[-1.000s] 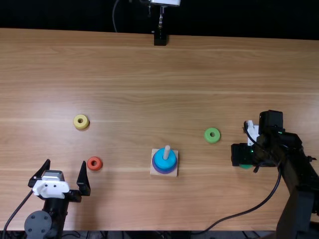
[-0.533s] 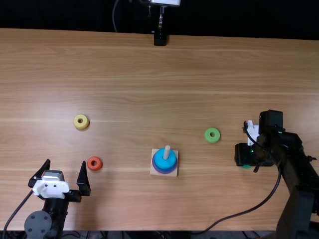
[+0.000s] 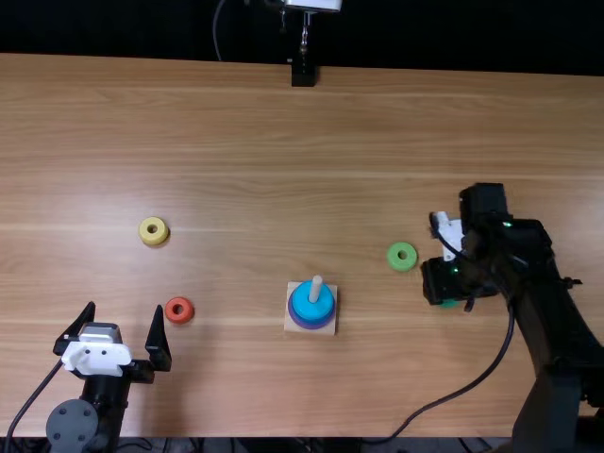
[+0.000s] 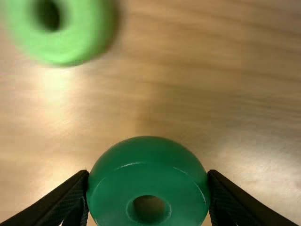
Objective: Build the Hanoi tower: stack the rings onto the peg from bottom to top in this color order: purple, dark blue, light blue, dark green, light green, yellow, orange.
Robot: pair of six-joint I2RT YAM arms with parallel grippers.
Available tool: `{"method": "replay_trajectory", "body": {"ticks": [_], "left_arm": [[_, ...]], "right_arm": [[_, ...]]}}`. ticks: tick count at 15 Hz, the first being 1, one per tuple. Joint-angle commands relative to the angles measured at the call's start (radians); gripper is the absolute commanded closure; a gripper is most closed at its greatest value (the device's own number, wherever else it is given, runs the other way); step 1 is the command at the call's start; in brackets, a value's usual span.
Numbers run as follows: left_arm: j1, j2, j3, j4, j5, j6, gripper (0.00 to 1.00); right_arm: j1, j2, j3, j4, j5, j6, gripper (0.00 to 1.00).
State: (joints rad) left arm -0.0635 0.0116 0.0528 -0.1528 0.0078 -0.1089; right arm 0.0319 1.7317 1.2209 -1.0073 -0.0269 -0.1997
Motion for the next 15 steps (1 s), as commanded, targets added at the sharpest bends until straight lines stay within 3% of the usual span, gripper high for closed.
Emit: {"method": "replay_trajectory", "body": {"ticks": [1, 12, 13, 15], "left_arm": [[0.011, -0.012, -0.047, -0.020, 0.011, 0.004, 0.00], [0.011, -0.012, -0.045, -0.020, 0.012, 0.004, 0.00], [0.011, -0.012, -0.047, -0.020, 0.011, 0.004, 0.00], [0.011, -0.012, -0.047, -0.020, 0.012, 0.004, 0.00]], "right_arm": [[0.046, 0.002, 0.086, -0.041, -0.010, 0.003, 1.00], [0.407, -0.024, 0.522, -0.319, -0.014, 0.017, 1.00], [0.439, -0.024, 0.549, -0.347, -0.015, 0.025, 1.00], [0.494, -0.024, 0.606, -0.376, -0.015, 0.071, 1.00]]}}
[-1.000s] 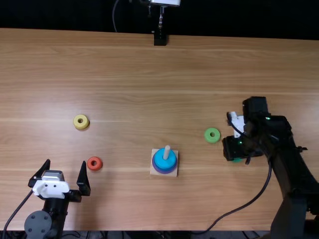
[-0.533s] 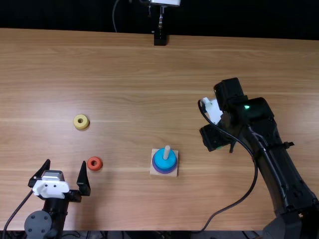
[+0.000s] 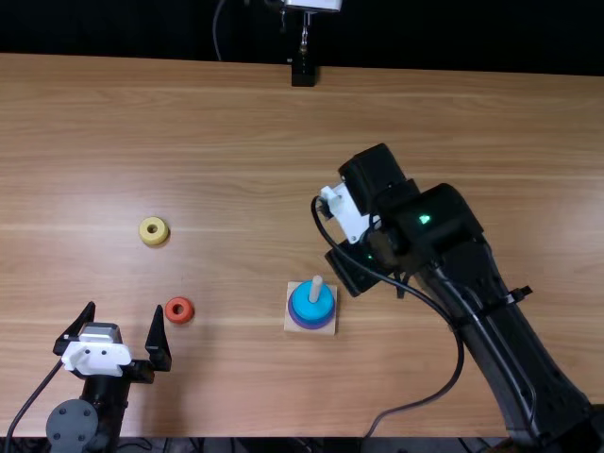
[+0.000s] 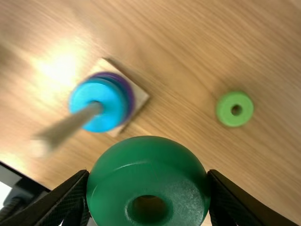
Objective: Build the Hanoi tower: stack the rings onto the peg from bottom to top in this color order: purple, dark blue, light blue, dark green, light green, yellow, orange.
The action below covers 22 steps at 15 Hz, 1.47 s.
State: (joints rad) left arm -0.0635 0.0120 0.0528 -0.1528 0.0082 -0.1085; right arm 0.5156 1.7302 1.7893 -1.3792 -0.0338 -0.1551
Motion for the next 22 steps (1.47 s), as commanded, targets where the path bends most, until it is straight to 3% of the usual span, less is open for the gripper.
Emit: {"method": "replay_trajectory", "body": {"ticks": [1, 9, 11, 22], "left_arm": [[0.011, -0.012, -0.047, -0.020, 0.012, 0.004, 0.00], [0.011, -0.012, -0.047, -0.020, 0.012, 0.004, 0.00], [0.011, -0.012, -0.047, -0.020, 0.012, 0.004, 0.00], [0.011, -0.012, -0.047, -0.020, 0.012, 0.004, 0.00]], "right_arm": [[0.038, -0.023, 0.051, -0.008, -0.009, 0.030, 1.00], [0.162, -0.017, 0.088, -0.006, -0.007, 0.045, 1.00], [0.167, -0.017, 0.088, -0.004, -0.007, 0.116, 1.00], [0.159, -0.008, 0.073, -0.002, -0.007, 0.109, 1.00]]}}
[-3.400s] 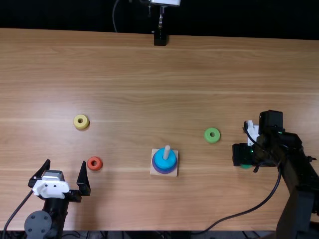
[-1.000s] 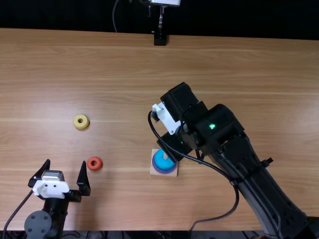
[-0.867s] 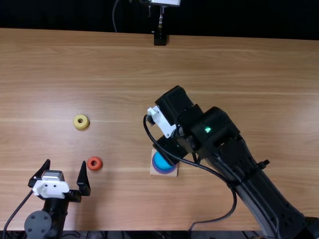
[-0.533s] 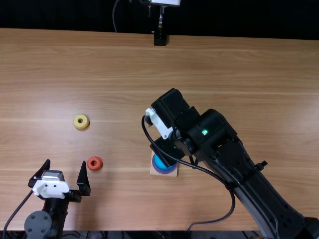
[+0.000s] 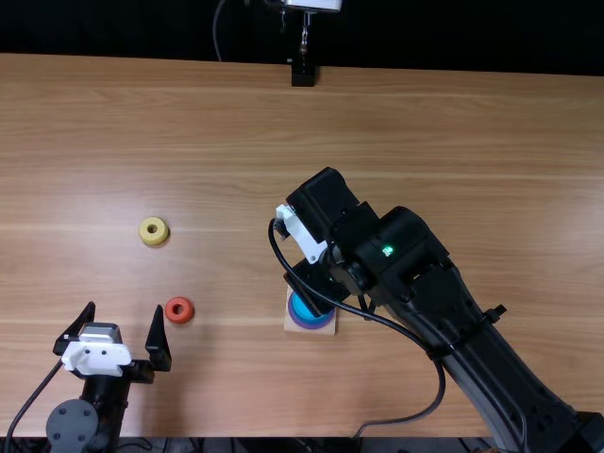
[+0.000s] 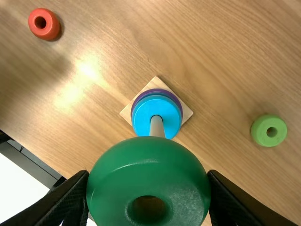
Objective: Build the Hanoi tower: stack the rings onto the peg from bottom to top in this color order: purple, dark blue, light blue, dark green, light green, yellow, orange.
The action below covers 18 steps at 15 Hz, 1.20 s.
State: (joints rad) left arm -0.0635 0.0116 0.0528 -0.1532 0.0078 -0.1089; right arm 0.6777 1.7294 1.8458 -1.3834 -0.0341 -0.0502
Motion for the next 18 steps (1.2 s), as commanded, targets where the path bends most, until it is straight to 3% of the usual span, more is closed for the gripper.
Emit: {"method": "replay_trajectory", "body": {"ticks": [1, 18], "left_arm": [[0.011, -0.012, -0.047, -0.020, 0.012, 0.004, 0.00], [0.011, -0.012, -0.045, -0.020, 0.012, 0.004, 0.00]], "right_arm": [[-0.004, -0.005, 0.016, 0.002, -0.006, 0.004, 1.00], [-0.033, 0.045, 0.015, 0.004, -0.001, -0.009, 1.00]]}}
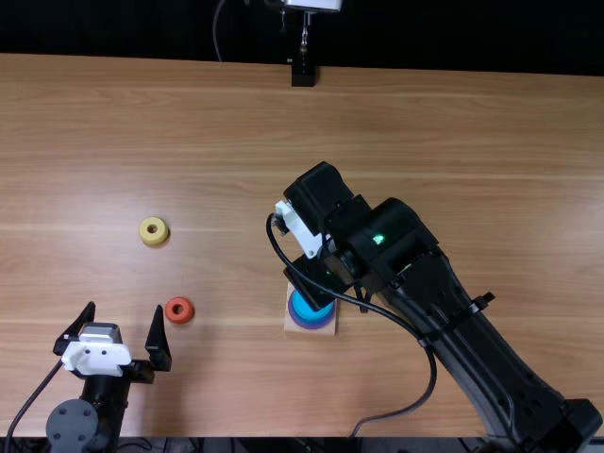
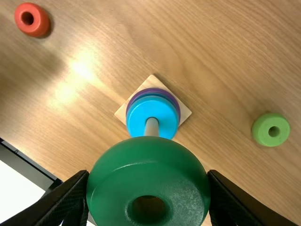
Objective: Build the Hanoi tower: stack the rings onto the peg from bottom to top in this color order: purple, dark blue, light blue, dark green, light green, yellow, orange.
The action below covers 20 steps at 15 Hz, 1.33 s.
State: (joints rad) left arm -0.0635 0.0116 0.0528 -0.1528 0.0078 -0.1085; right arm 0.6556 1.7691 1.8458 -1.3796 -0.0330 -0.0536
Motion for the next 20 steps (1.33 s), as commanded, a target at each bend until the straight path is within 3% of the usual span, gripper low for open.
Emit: {"method": "replay_trajectory", "body": {"ticks": [1, 20], "left_arm": [[0.011, -0.012, -0.047, -0.020, 0.011, 0.004, 0.00], [0.011, -0.012, -0.047, -0.020, 0.012, 0.004, 0.00]], "right_arm": [[-0.013, 0.006, 0.015, 0.000, -0.004, -0.005, 1.00], [-0.005, 0.041, -0.008, -0.004, -0.007, -0.002, 1.00]]}}
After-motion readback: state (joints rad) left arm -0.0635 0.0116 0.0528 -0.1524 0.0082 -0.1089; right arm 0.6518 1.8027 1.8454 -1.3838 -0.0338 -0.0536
